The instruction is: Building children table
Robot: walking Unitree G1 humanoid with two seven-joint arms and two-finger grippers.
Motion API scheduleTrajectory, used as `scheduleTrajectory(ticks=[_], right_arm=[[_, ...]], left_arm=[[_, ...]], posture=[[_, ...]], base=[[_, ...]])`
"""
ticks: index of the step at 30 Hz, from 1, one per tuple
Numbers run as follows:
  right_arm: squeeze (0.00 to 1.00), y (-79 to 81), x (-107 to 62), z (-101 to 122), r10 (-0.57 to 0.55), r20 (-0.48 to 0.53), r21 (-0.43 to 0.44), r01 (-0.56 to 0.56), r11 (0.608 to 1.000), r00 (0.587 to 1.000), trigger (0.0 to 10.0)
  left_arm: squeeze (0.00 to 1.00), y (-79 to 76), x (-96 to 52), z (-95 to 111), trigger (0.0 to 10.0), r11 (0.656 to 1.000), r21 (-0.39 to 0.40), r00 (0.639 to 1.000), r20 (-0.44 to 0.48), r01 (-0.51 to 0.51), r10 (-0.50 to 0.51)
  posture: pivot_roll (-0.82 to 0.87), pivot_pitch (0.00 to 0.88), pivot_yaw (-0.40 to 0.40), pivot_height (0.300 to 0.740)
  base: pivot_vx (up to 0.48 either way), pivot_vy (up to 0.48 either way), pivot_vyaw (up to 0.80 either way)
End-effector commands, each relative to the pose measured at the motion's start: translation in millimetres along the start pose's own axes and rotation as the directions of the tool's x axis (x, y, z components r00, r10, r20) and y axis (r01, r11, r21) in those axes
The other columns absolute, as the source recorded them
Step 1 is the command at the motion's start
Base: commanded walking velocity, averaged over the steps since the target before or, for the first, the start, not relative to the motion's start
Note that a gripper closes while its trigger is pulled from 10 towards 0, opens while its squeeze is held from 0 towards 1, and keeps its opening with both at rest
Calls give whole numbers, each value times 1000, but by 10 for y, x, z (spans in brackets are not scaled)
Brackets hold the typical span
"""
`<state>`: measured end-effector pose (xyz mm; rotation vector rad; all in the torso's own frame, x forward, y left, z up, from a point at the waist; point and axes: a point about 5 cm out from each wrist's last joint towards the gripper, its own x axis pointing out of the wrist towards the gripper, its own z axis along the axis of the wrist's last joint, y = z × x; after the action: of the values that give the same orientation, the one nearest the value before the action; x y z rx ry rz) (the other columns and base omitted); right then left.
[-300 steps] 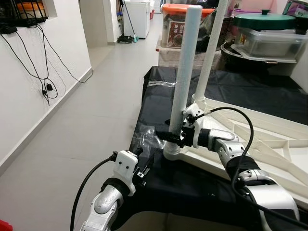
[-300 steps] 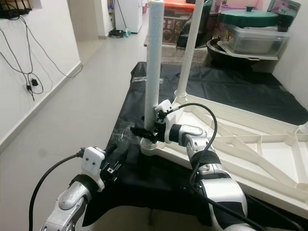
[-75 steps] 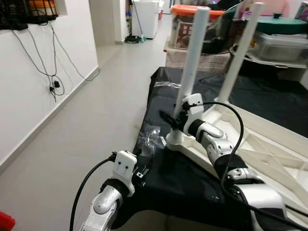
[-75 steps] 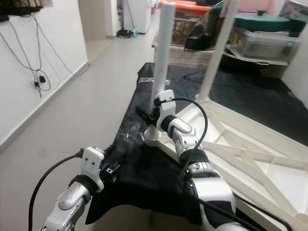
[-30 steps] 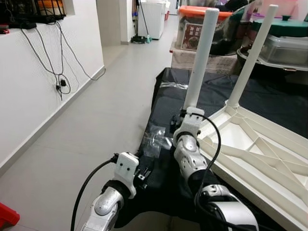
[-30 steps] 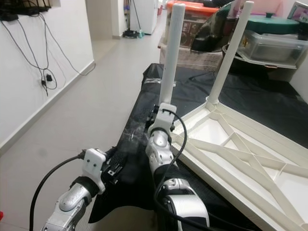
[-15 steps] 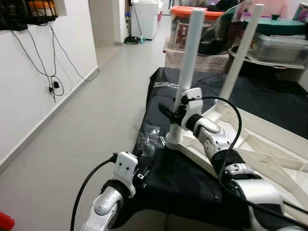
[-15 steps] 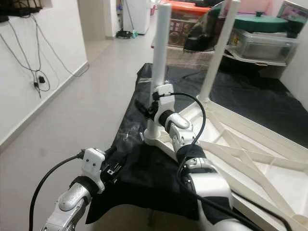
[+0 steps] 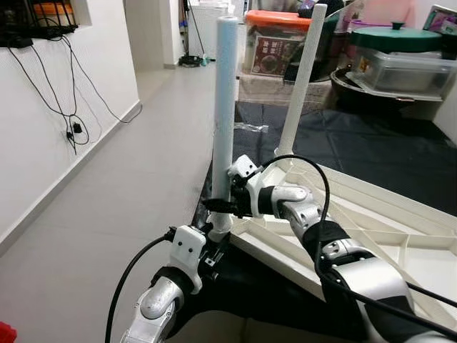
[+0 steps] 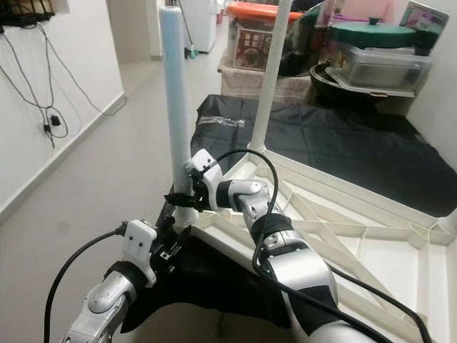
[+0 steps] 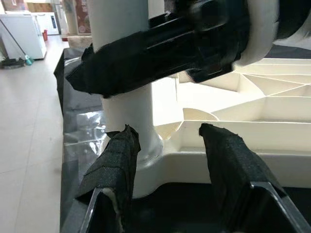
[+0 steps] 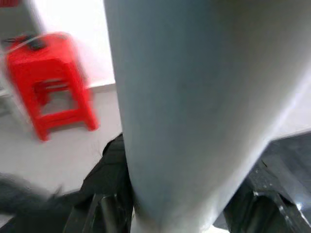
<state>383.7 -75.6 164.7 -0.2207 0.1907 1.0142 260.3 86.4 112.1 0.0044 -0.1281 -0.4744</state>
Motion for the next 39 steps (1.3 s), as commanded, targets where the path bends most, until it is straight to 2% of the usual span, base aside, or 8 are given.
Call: scheduleTrajectory(ticks=[1, 18, 20, 21, 25, 26, 27, 39], right_arm=[[0, -93, -15, -51, -197, -4, 50, 197, 979, 980, 0], [0, -300, -396, -533, -925, -276, 357, 921, 154, 262, 0], [0, -300, -396, -533, -925, -276, 357, 921, 154, 262, 0], [0, -208, -264, -494, -913, -258, 418, 889, 190, 317, 10000], [1000, -115, -83, -313, -889, -122, 452, 822, 346, 441, 10000], [984, -139, -84, -212, -883, -34, 418, 809, 414, 469, 10000], [0, -174, -94, -121, -852, 47, 409, 768, 493, 522, 10000], [0, -307, -184, 119, -492, 203, 248, 442, 862, 847, 10000]], left_arm=[[0, -12, -10, 4, 10000, 1000, -2, 1000, -4, -1, 1], [0, -5, -9, 2, 10000, 1000, -6, 1000, -7, 1, -1], [0, -5, -9, 2, 10000, 1000, -6, 1000, -7, 1, -1], [0, -3, -8, 1, 10000, 1000, -6, 1000, -7, 0, 0], [0, 1, -7, -2, 10000, 1000, -5, 1000, -7, -1, 1], [0, 4, -7, -2, 10000, 1000, -6, 1000, -8, -1, 1], [0, 4, -7, -2, 10000, 1000, -6, 1000, -8, -1, 1], [0, 4, 2, -5, 10000, 1000, -6, 1000, -8, 1, -1]], posture=[[86, 0, -81, 740], [76, 0, -72, 740], [76, 0, -72, 740], [74, 0, -70, 740], [74, 0, -73, 740], [73, 0, -73, 740], [71, 0, -70, 740], [71, 0, -72, 740]], base=[[0, 0, 0], [0, 0, 0], [0, 0, 0], [0, 0, 0], [0, 0, 0], [0, 0, 0], [0, 0, 0], [0, 0, 0]])
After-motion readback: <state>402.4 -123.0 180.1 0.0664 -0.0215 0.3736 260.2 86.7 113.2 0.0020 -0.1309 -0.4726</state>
